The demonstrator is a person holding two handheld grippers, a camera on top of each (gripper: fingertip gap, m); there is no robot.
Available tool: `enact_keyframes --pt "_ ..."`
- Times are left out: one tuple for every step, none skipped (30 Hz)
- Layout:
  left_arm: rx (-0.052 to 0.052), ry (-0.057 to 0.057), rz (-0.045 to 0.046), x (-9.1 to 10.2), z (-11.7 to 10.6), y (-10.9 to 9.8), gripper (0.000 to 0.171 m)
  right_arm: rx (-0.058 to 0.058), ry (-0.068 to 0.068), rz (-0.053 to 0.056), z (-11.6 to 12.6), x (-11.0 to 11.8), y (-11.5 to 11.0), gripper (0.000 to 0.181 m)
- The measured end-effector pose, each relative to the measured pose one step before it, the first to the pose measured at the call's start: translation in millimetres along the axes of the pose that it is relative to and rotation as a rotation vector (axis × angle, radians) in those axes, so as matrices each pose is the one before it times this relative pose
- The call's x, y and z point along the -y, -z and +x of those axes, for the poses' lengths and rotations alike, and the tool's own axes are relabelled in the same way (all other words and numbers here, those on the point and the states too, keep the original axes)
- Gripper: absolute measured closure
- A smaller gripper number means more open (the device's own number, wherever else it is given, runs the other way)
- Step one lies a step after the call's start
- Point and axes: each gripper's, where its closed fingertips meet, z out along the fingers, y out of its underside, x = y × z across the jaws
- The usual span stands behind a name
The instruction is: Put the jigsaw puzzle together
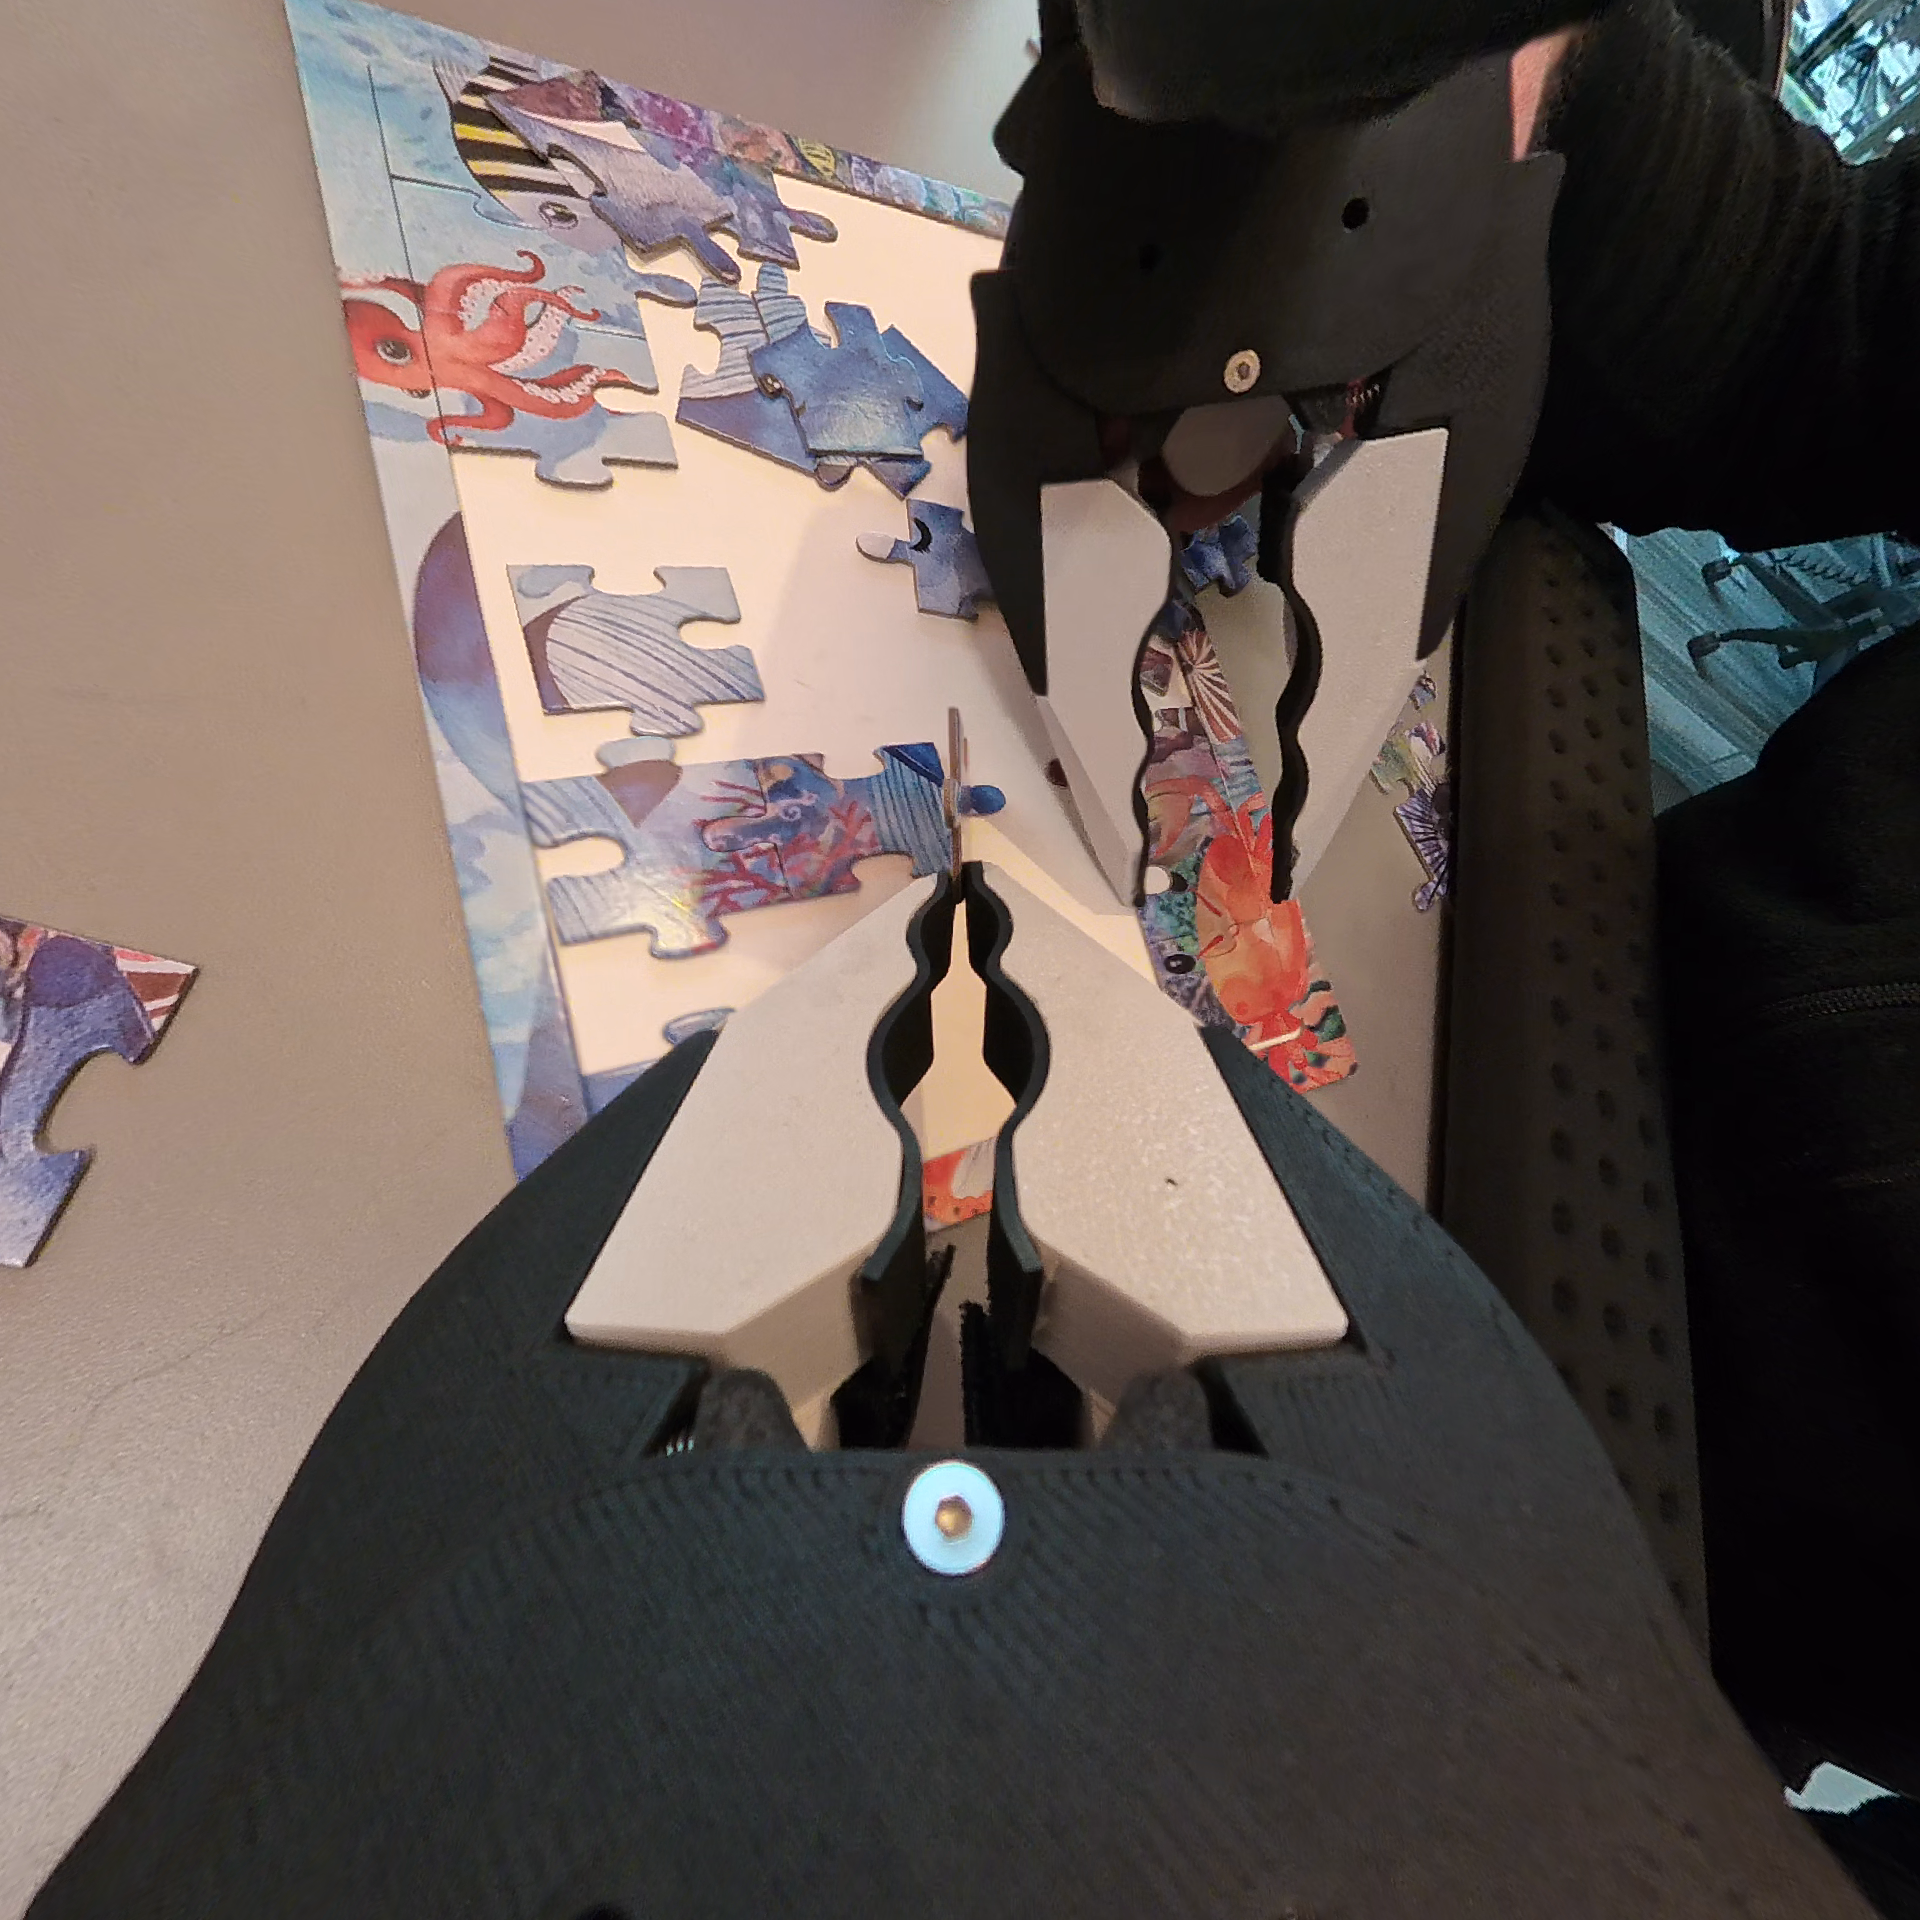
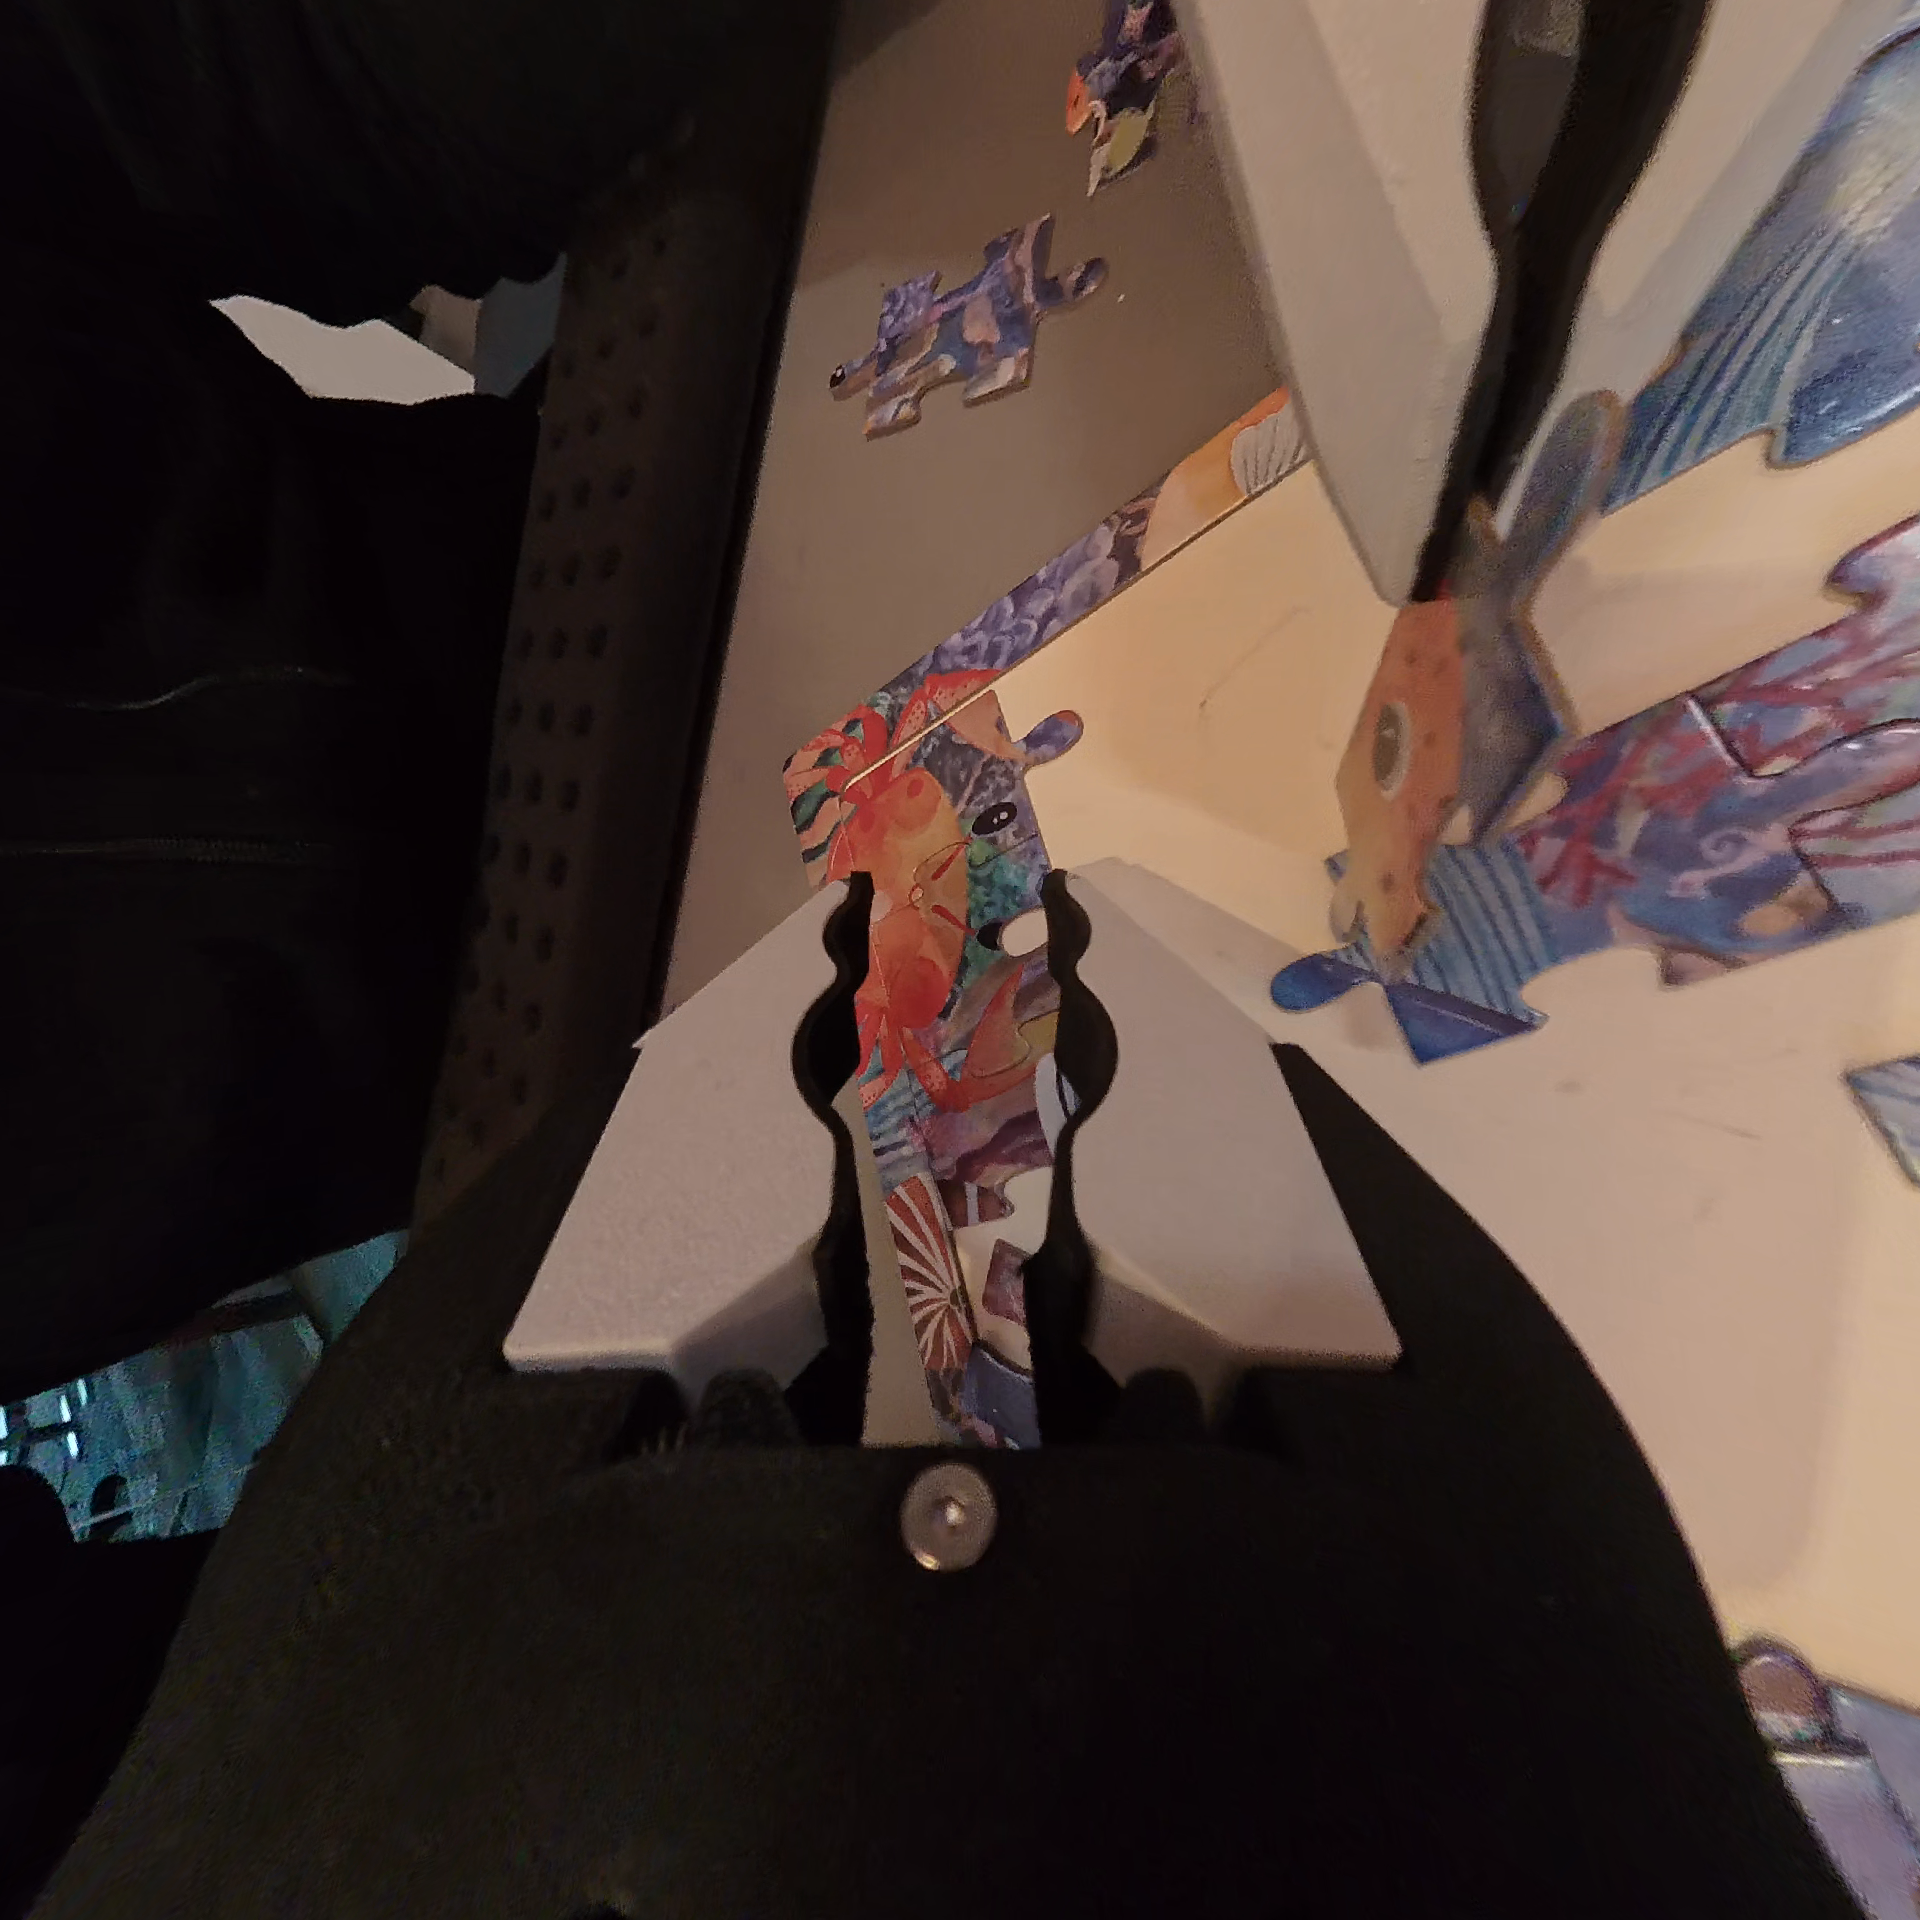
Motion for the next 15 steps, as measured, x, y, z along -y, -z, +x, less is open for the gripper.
enact_keyframes --pt "-0.0046 -0.0002 -0.00014 0.01 0.91 -0.21 0.171 0.0076 0.0086 -0.0129 -2.48 -1.58 -1.31 0.149" --pt "-0.0022 -0.0015 0.00055 0.16 0.64 -0.28 0.171 0.0058 0.0089 -0.0102 -2.08 -1.23 -1.04 0.15" --pt "0.0012 -0.0016 0.00221 0.63 0.18 0.0 0.171 0.0023 0.007 -0.011 -1.15 -1.4 -0.72 0.151" --pt "0.0023 -0.0005 -0.00075 0.03 -0.27 0.17 0.171 -0.0063 0.0025 -0.0029 0.66 -0.08 0.06 0.153" --pt "0.0008 -0.0002 0.00088 0.04 -0.08 0.16 0.171 -0.0077 -0.0031 0.0112 1.46 2.2 0.82 0.152" --pt "0.0006 0.0011 0.00075 -0.15 -0.2 0.21 0.171 -0.0034 -0.0053 0.0142 1.1 2.3 1.21 0.152" --pt "-0.0003 0.0004 -0.00002 -0.15 0.07 0.17 0.171 -0.0073 -0.0049 0.0088 1.69 1.01 1.11 0.151" --pt "0.0003 -0.0005 -0.00163 -0.36 0.09 -0.01 0.171 -0.0057 -0.0042 0.0003 1.34 -0.31 0.7 0.15" --pt "0.001 -0.0005 -0.00044 -0.07 -0.05 -0.04 0.171 0.002 -0.0023 -0.0031 0.03 -0.78 -0.17 0.15" --pt "0.0007 0.0006 -0.00016 0.01 -0.14 -0.13 0.171 0.0083 0.0011 -0.005 -1.48 -0.81 -1.0 0.15" --pt "0.0014 0.0004 -0.00187 -0.43 -0.38 -0.2 0.171 0.0094 0.0054 -0.0093 -2.15 -1.07 -1.72 0.15" --pt "0.0013 0.0007 -0.00097 -0.24 -0.3 -0.2 0.171 0.0075 0.0088 -0.0067 -2.23 -0.25 -1.71 0.15" --pt "-0.0005 0.001 0.00087 0.11 0.01 -0.13 0.171 0.0078 0.0061 -0.0068 -2.15 -0.29 -1.87 0.151" --pt "0.0004 0.0001 -0.00193 -0.33 -0.06 -0.28 0.171 0.0023 0.0035 -0.0037 -1.09 0.07 -1.28 0.151" --pt "0.0025 -0.0008 -0.00297 -0.51 -0.3 -0.42 0.171 0.0035 0.002 -0.0061 -1.0 -0.66 -0.63 0.151"
